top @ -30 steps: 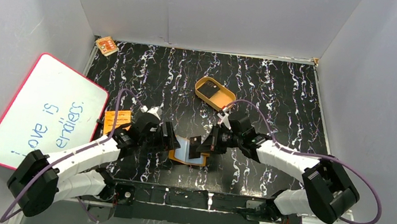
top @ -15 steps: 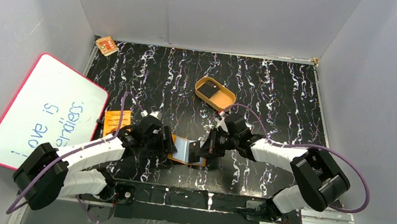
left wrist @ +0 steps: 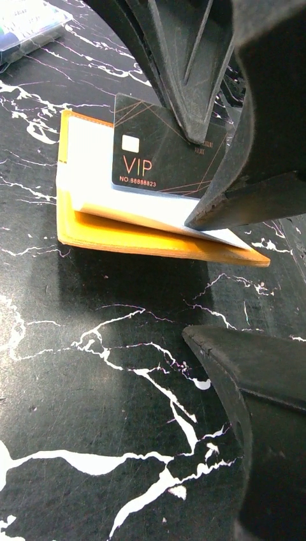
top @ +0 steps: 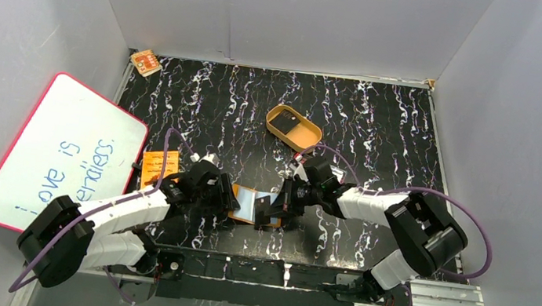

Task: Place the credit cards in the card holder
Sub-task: Insert the credit card into the card holder.

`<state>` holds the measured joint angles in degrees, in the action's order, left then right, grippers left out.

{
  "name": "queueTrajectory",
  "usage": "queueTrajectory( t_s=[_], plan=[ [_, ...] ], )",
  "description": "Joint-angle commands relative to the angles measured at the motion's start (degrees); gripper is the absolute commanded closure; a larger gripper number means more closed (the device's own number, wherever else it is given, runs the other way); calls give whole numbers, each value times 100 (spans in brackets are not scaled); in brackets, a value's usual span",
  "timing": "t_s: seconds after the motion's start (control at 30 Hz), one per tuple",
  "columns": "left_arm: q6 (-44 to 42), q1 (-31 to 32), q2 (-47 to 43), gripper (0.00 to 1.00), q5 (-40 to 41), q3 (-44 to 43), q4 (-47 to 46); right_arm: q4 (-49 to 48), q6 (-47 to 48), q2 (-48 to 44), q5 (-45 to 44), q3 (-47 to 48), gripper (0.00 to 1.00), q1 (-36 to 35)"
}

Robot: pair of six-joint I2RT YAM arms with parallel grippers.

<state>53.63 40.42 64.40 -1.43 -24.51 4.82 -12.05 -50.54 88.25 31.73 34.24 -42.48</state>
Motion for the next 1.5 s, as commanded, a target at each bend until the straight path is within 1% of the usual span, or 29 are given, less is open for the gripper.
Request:
queueTrajectory(
  t_s=[0.0,0.13,0.2,0.5,0.6,0.83,0.97,1.17,1.3,1.47],
  plan=[
    [-8,12,-59,47,64,124,181,-308,-39,135,172,156,100,-30],
    [-23,18,-53,51,64,131,238,-385,-61,267,222,189,100,-24],
    [-34,18,-43,53,229,135,258,-400,-61,329,241,222,100,-30],
    [-131,18,65,66,257,88,264,-491,-61,554,297,345,100,-28],
    [-169,14,113,68,274,49,269,-530,-74,507,229,347,100,-28],
    [-267,18,223,73,311,-13,224,-391,113,135,-22,403,100,-40],
    [-316,15,319,75,275,-35,153,-213,317,169,-16,549,100,-66],
    [-324,15,387,77,264,-50,105,-160,340,415,81,682,100,-77],
    [-316,18,430,77,243,-40,92,126,292,505,-177,715,100,-76],
    [-315,18,459,78,230,-27,86,159,264,520,-241,636,100,-77]
  ],
)
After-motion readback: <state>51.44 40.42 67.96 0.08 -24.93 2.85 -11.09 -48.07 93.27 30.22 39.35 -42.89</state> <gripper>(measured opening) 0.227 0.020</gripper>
